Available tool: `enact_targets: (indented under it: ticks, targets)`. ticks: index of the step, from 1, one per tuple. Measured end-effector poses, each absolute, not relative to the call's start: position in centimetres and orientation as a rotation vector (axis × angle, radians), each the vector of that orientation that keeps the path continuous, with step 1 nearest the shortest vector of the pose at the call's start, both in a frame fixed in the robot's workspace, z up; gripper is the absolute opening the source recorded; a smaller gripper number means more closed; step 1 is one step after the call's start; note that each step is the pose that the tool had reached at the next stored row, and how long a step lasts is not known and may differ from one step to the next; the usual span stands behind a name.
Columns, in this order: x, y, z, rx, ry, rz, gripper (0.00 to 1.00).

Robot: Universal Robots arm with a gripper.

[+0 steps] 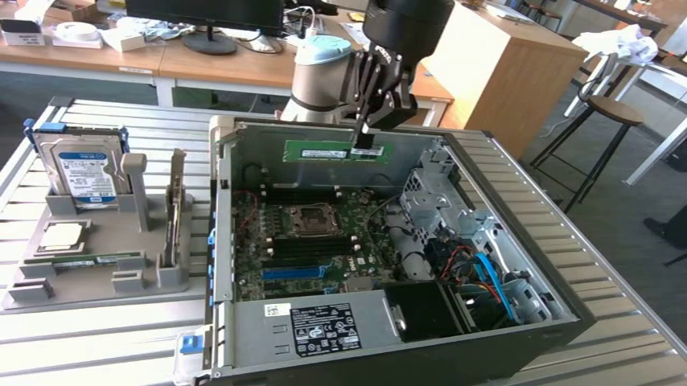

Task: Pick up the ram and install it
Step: 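Pick up the ram and move it above insertion slot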

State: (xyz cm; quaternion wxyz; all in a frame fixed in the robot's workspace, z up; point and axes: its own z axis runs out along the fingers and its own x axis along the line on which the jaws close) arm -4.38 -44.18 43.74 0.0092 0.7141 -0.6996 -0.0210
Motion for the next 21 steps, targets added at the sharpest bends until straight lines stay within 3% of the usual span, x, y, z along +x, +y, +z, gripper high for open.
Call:
enact_targets:
  ticks: [21]
  targets:
    - [-4.4, -44.2, 41.3, 2.23, -2.185, -0.066, 0.11]
